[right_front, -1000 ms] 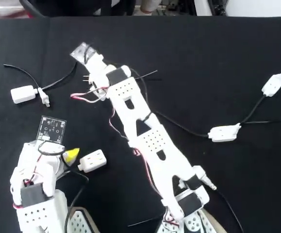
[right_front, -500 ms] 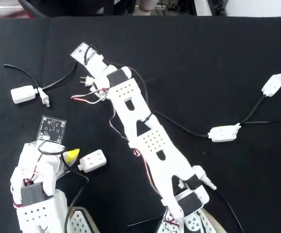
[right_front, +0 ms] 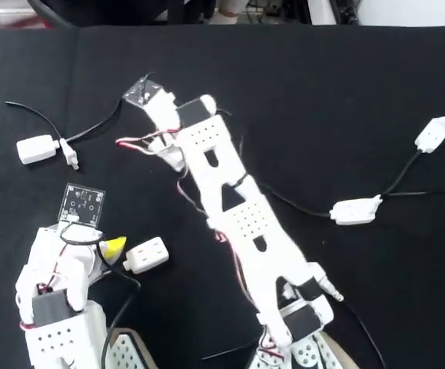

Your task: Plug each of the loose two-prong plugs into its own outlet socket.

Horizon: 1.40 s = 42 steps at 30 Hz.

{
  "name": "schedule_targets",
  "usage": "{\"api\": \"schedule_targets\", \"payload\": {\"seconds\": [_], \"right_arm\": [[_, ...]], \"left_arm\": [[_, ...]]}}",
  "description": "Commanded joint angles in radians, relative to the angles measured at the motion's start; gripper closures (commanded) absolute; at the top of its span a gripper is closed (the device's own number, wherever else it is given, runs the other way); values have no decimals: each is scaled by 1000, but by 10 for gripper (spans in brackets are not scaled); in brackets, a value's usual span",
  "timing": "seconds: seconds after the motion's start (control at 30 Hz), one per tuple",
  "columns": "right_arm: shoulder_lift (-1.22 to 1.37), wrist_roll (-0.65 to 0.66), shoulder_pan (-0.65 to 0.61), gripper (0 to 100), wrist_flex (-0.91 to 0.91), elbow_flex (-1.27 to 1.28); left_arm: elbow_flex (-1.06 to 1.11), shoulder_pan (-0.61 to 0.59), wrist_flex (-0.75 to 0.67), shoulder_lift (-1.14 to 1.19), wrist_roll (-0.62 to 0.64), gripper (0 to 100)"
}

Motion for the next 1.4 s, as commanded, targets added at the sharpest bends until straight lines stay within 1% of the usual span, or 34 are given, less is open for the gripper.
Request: {"api": "schedule_targets", "payload": {"seconds": [0.0,0.1,0.2,0.37,0.53,0.6,0.67,0.73,0.77,0.9,0.97,1.0,1.1,1.37], "right_arm": [[-127,104,75,986,41,170],[-260,224,95,986,40,473],[-456,310,106,985,37,806],[-791,523,153,985,20,1274],[-1012,761,233,984,-71,1626],[-1050,819,245,984,-143,1728],[-1063,842,242,983,-209,1799],[-1064,829,239,955,-265,1836],[-1069,790,242,914,-293,1848],[-1073,628,256,683,-339,1851],[-1086,585,255,606,-341,1871],[-1101,545,255,593,-339,1882],[-1224,397,258,604,-324,1925],[-1727,133,245,654,-89,2020]], "left_arm": [[-7,1,6,0,-8,590],[-7,1,6,0,-9,590],[-7,2,6,0,-9,590],[-7,2,6,0,-9,590],[-7,2,6,0,-9,590],[-7,2,6,0,-9,590],[-7,1,6,0,-9,590],[-7,1,6,0,-11,590],[-7,1,6,0,-11,590],[-7,8,29,0,-14,590],[-7,10,32,0,-29,590],[-7,10,34,0,-46,590],[-7,10,34,0,-61,590],[-1,12,34,0,-63,590]]}}
